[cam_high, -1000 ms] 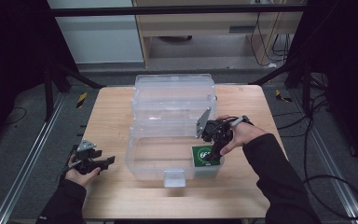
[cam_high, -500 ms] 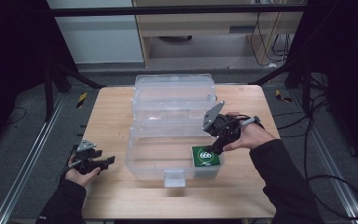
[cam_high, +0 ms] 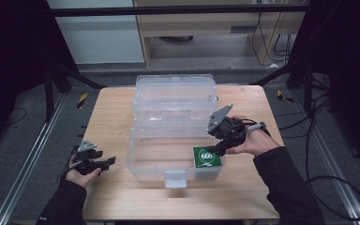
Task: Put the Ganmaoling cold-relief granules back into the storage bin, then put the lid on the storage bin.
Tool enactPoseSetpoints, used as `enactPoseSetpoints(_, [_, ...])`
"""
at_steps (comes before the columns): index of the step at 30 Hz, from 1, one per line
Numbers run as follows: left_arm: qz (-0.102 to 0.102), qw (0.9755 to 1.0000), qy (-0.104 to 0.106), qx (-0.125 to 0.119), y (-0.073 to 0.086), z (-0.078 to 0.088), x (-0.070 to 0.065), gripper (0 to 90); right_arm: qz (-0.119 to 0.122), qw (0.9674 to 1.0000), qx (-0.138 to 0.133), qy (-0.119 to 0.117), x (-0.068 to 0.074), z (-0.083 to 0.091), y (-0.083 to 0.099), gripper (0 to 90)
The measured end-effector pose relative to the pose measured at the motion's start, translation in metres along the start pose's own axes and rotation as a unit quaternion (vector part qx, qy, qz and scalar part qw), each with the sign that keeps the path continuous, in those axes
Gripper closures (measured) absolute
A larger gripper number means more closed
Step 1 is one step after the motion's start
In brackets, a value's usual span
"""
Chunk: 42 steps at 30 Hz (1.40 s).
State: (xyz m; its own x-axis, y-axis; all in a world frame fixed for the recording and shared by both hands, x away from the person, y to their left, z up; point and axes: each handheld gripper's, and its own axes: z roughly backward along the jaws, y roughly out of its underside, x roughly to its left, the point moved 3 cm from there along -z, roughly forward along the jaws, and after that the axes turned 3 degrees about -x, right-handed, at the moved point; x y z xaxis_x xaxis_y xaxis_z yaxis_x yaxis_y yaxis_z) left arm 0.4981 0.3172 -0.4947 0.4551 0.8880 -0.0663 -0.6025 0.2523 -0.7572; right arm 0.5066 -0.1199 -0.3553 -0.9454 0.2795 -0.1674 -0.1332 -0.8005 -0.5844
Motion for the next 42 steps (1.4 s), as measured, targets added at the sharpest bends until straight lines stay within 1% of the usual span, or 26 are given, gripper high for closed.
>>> enactPoseSetpoints(3, [-0.001, 1.0, 0.0, 0.0, 0.0, 0.0, -0.001, 31.4, 0.002, 1.0, 0.001, -0.002, 0.006, -0.003, -0.001, 40.1])
enactPoseSetpoints(9, [0.001, 1.0, 0.001, 0.002, 0.0, -0.001, 0.001, 31.3, 0.009, 0.9998, 0.0, -0.018, 0.021, -0.016, -0.01, 38.7])
enactPoseSetpoints(11, [0.001, 1.0, 0.001, 0.0, 0.0, -0.001, 0.001, 31.3, 0.01, 0.9997, 0.003, -0.02, 0.024, -0.022, -0.013, 38.7])
enactPoseSetpoints(12, [0.0, 1.0, 0.0, 0.0, 0.0, 0.0, 0.001, 31.2, 0.006, 0.9997, 0.007, -0.024, 0.026, -0.025, -0.014, 38.6])
enactPoseSetpoints(13, [0.001, 1.0, 0.0, -0.002, 0.0, 0.0, 0.001, 31.2, 0.007, 0.9995, 0.008, -0.029, 0.027, -0.028, -0.015, 38.6])
enactPoseSetpoints(18, [0.003, 1.0, -0.001, -0.003, -0.001, 0.0, 0.001, 31.1, 0.019, 0.9989, 0.02, -0.036, 0.034, -0.042, -0.02, 39.8])
enactPoseSetpoints(24, [0.001, 1.0, -0.004, -0.006, -0.002, 0.002, 0.001, 31.0, 0.026, 0.9982, 0.026, -0.047, 0.04, -0.055, -0.024, 40.5])
enactPoseSetpoints(27, [0.0, 1.0, -0.004, -0.004, -0.002, 0.001, 0.0, 31.0, 0.023, 0.9977, 0.03, -0.056, 0.044, -0.058, -0.025, 40.5])
enactPoseSetpoints(30, [0.001, 1.0, -0.003, -0.004, -0.003, 0.001, 0.0, 31.0, 0.024, 0.9975, 0.028, -0.061, 0.046, -0.059, -0.026, 40.9])
enactPoseSetpoints(32, [0.002, 1.0, -0.002, -0.006, -0.003, 0.002, 0.0, 31.0, 0.02, 0.9974, 0.027, -0.064, 0.048, -0.061, -0.026, 41.7])
enactPoseSetpoints(37, [0.002, 0.9999, 0.0, -0.011, -0.005, 0.003, 0.0, 31.2, 0.029, 0.9962, 0.038, -0.073, 0.051, -0.069, -0.023, 43.2])
enactPoseSetpoints(40, [0.004, 0.9999, 0.001, -0.015, -0.007, 0.005, 0.0, 31.6, 0.027, 0.9959, 0.041, -0.075, 0.051, -0.071, -0.022, 45.1])
enactPoseSetpoints(42, [0.003, 0.9998, 0.002, -0.018, -0.01, 0.006, 0.0, 32.1, 0.025, 0.9954, 0.044, -0.082, 0.052, -0.074, -0.021, 45.8])
